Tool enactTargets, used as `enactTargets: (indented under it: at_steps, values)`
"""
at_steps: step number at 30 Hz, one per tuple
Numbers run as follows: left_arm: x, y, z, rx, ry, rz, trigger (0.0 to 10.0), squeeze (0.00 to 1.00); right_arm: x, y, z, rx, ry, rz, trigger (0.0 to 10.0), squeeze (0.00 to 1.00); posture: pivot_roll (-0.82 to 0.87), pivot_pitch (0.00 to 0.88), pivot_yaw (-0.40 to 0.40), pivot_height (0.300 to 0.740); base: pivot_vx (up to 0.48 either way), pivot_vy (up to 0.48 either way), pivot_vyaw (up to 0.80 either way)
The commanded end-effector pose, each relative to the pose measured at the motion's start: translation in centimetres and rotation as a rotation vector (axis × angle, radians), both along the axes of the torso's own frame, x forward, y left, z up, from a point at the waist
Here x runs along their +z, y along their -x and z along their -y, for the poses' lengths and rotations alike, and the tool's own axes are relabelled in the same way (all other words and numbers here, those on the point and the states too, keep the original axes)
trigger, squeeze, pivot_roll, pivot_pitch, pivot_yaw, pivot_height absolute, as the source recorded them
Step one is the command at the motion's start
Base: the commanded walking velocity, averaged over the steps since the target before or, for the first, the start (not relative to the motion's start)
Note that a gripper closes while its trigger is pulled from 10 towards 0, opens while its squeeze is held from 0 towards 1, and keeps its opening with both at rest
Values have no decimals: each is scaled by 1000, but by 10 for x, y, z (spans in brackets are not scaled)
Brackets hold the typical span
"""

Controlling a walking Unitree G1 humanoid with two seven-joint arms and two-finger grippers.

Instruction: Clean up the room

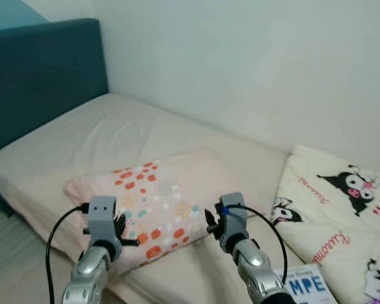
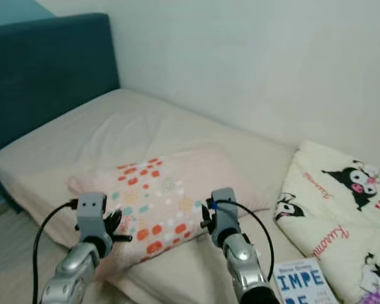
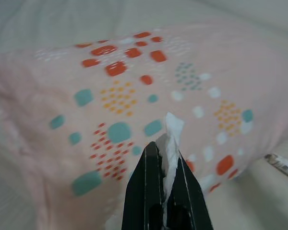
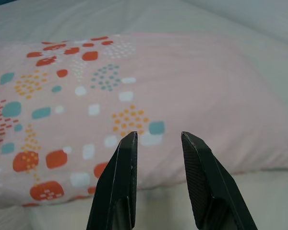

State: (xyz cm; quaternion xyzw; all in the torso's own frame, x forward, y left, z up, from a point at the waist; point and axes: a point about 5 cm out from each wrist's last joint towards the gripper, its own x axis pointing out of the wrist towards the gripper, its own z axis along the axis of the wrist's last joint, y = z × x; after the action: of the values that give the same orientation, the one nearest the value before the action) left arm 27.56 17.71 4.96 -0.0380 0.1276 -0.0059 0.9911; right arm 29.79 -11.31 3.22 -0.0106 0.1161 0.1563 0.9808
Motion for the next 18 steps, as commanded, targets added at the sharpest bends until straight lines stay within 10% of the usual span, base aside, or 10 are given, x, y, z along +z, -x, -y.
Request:
enactTargets:
  at_steps: [1,18]
  values:
    - [0,1,-1,4,3,-6,10000,0,-5,3,-1,6,0,-29,10000,0,9,0,-122,740,0,0,0]
    - [-3,-1,-4,9,13,-22,10000,0,-6,3,4,-30,4,-33,10000,0,7,0,-120,740,0,0,0]
